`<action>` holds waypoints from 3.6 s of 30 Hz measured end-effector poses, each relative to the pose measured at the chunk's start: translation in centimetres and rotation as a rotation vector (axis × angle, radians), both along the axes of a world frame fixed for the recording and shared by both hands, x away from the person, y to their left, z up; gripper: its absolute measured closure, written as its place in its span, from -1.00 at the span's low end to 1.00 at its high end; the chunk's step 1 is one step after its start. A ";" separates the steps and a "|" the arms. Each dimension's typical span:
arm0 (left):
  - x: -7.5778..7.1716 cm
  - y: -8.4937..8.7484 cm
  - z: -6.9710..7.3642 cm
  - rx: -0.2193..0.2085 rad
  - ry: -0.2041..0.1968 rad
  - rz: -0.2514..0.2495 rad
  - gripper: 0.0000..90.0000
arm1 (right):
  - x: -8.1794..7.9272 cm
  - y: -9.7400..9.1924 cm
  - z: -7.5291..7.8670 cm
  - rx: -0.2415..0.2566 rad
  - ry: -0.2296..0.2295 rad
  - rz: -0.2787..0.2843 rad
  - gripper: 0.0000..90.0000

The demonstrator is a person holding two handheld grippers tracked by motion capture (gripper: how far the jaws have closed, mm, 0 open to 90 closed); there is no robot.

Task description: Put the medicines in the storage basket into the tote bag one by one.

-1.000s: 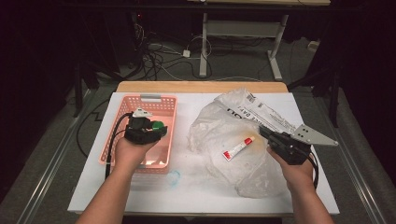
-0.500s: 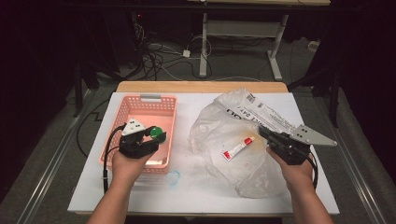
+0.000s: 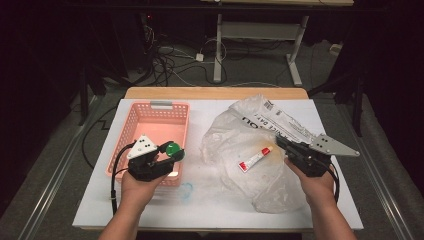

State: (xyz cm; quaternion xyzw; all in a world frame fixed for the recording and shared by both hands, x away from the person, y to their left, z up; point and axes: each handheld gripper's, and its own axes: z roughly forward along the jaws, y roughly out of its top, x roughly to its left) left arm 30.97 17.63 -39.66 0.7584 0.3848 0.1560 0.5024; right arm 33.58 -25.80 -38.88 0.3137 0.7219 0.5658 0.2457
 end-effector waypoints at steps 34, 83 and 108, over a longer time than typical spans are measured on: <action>-0.4 -8.0 0.0 0.001 -0.007 -0.224 0.11 | 0.0 0.0 0.0 -0.006 -0.002 0.000 1.00; 6.5 -23.2 -6.1 0.039 0.065 -0.280 0.11 | -0.1 -0.4 0.4 0.018 -0.017 -0.003 1.00; 7.2 -25.0 -7.2 0.087 0.142 -0.276 0.00 | 0.0 -0.6 0.1 0.022 -0.004 -0.004 1.00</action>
